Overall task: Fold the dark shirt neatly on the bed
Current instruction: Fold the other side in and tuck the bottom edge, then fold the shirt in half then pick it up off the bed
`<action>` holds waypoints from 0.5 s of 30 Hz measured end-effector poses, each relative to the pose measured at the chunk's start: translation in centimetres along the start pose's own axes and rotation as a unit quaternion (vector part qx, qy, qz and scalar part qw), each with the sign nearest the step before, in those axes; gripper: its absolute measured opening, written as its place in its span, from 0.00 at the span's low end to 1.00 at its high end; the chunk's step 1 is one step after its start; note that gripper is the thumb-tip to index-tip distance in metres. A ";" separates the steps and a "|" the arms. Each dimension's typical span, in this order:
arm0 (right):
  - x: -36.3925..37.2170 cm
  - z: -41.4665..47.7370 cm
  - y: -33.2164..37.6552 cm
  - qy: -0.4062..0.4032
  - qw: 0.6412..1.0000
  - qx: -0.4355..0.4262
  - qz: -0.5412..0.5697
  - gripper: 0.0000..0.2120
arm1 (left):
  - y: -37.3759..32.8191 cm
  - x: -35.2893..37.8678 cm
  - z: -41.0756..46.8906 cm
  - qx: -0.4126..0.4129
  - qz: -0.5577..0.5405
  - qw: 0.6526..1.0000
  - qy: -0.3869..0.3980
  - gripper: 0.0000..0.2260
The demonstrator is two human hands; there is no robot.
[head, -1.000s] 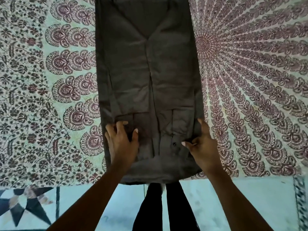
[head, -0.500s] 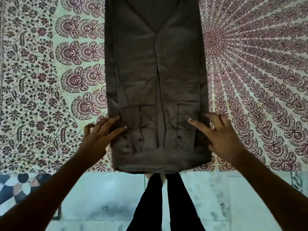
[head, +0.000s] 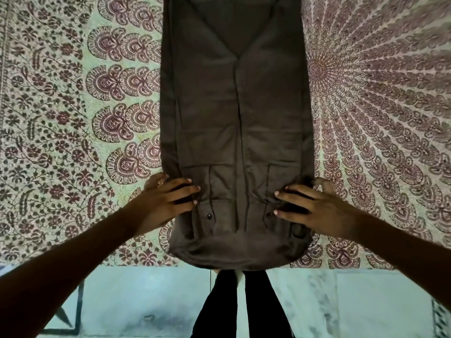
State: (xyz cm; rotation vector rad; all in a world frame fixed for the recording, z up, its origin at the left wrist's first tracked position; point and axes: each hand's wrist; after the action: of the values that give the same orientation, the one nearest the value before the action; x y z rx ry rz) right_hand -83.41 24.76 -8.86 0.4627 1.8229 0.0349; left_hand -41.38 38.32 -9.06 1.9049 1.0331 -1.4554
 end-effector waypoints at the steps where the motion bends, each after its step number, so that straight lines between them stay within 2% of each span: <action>1: 0.1 0.1 0.3 -0.019 1.000 0.010 0.020 0.28 | -0.3 0.2 0.3 -0.024 -0.032 0.999 -0.018 0.20; 4: -0.3 0.5 1.2 -0.119 0.978 0.078 0.150 0.25 | -0.5 0.2 1.2 -0.102 -0.141 0.983 -0.066 0.19; 6: -1.7 1.0 1.8 -0.196 0.930 0.142 0.278 0.22 | 0.2 -0.6 2.1 -0.141 -0.245 0.953 -0.113 0.20; 8: -3.5 2.1 1.9 -0.284 0.849 0.194 0.400 0.22 | 1.5 -1.7 2.9 -0.192 -0.403 0.882 -0.153 0.19; 10: -5.1 3.6 1.0 -0.333 0.758 0.241 0.507 0.22 | 2.8 -3.5 4.3 -0.278 -0.528 0.782 -0.183 0.21; 11: -5.8 4.5 -0.1 -0.348 0.721 0.268 0.537 0.19 | 3.5 -4.0 5.1 -0.335 -0.579 0.721 -0.184 0.22; 12: -6.0 5.5 -1.4 -0.363 0.696 0.290 0.547 0.14 | 4.2 -4.3 5.9 -0.388 -0.610 0.668 -0.174 0.21; 13: -6.3 6.6 -2.6 -0.375 0.682 0.317 0.542 0.09 | 4.9 -4.2 6.6 -0.434 -0.616 0.639 -0.151 0.19; 14: -6.3 7.6 -3.9 -0.376 0.673 0.345 0.535 0.04 | 5.7 -3.9 7.3 -0.465 -0.613 0.626 -0.129 0.15; 15: -6.3 8.7 -5.0 -0.381 0.668 0.373 0.520 0.08 | 6.5 -3.5 7.8 -0.487 -0.609 0.617 -0.104 0.11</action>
State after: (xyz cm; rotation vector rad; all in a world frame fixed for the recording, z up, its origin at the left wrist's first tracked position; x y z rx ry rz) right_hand -75.35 16.21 -7.01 1.7673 0.4632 -0.1191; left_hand -40.86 27.69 -8.20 0.0501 2.4907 -1.0513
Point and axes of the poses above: each hand's wrist, its own z-axis towards the middle knuckle, its own x-axis out of the palm, y = z × x, and after that the axes turned 7 degrees about z, right-handed
